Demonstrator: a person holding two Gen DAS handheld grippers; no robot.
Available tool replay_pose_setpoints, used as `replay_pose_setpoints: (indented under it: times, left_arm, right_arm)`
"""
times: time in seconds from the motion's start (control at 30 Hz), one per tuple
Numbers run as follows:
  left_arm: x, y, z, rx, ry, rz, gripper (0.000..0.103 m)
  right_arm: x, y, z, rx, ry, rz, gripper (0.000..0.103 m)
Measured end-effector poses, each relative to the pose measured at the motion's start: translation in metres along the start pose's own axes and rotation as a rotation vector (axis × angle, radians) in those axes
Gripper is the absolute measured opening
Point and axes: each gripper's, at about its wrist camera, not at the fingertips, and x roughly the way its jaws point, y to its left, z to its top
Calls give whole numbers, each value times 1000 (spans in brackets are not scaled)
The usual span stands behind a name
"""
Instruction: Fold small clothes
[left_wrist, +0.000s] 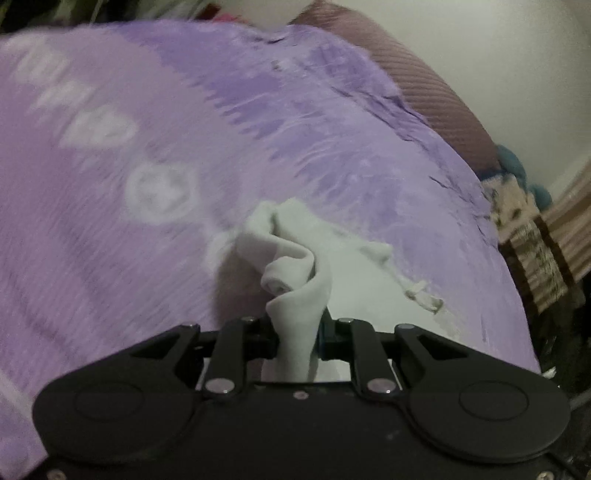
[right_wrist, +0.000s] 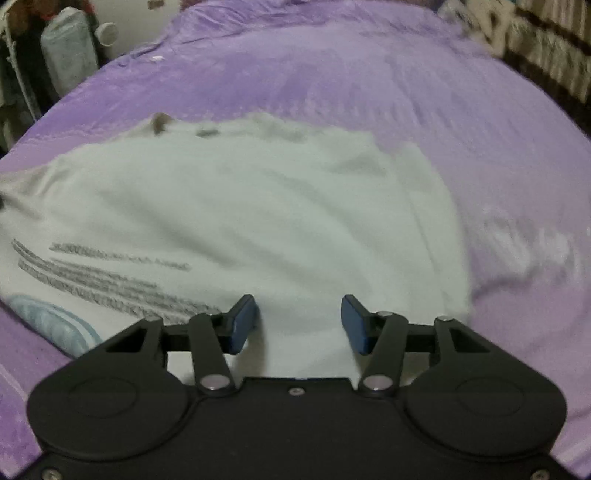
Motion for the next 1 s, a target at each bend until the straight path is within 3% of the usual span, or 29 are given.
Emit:
replay_pose_setpoints:
  times: [0.37, 0.57, 0.73, 1.0]
  left_arm:
    - [6, -66, 7, 173, 5, -76, 16]
    - [14, -119, 3, 297, 11, -130, 16]
    - [21, -148, -9, 337, 28, -160, 15]
    - [29, -178, -14, 318, 46, -214, 15]
  right_arm:
    - [-8, -8, -10, 29, -35, 30, 46]
    - [-24, -23, -14, 38, -48, -7, 44]
    - [-34, -43, -22, 73, -49, -9, 41]
    - [-38, -53, -25, 77, -44, 25, 40]
